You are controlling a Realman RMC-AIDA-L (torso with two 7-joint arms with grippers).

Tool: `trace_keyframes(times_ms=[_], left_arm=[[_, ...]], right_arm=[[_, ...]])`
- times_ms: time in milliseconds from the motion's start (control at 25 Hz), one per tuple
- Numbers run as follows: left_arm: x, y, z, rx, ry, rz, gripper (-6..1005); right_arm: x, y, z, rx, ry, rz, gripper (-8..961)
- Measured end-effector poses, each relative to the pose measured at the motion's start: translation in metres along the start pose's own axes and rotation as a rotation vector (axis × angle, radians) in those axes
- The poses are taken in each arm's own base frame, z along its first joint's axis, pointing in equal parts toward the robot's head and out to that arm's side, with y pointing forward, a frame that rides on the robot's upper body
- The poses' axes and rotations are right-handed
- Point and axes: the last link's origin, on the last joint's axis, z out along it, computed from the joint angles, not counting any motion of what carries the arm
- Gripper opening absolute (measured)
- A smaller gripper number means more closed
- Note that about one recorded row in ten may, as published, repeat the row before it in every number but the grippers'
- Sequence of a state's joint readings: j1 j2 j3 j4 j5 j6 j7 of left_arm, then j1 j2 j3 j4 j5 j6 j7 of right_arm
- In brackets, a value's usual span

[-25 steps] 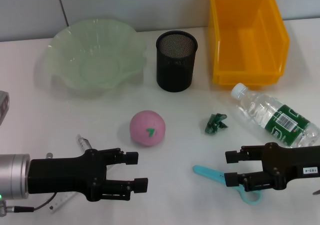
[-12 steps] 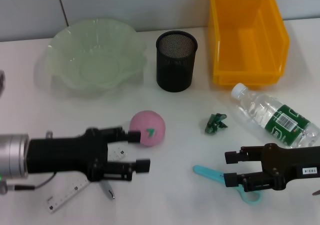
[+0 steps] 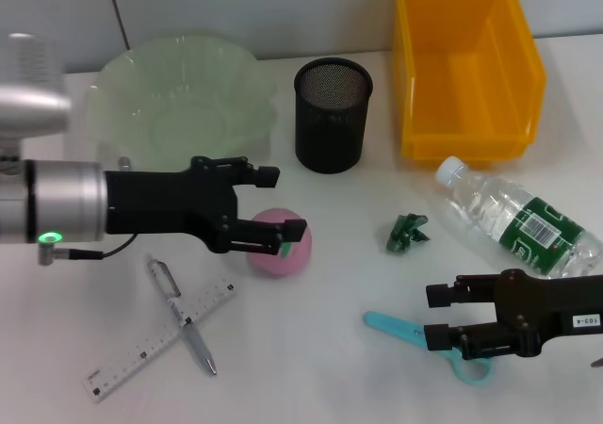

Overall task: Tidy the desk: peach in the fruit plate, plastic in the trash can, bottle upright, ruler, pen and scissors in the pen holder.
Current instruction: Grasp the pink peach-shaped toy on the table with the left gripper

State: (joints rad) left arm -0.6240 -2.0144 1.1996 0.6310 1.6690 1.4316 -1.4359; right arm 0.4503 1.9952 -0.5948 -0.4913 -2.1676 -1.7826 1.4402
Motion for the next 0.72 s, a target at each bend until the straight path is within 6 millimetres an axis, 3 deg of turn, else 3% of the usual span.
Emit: trace_keyframes(times_ms=[200,720], left_arm=[[-0.001,-0.01,0.024,0.045,-0.168,0.094,843],[-0.019,-0.023,0.038,0.145,-0.321,0.139,839]], right_arm=[[-0.001,0.0,-0.002,0.001,-0.003,0.0,761],[-0.002,-0.001,-0.002,0.002,-0.002,-0.006,762]])
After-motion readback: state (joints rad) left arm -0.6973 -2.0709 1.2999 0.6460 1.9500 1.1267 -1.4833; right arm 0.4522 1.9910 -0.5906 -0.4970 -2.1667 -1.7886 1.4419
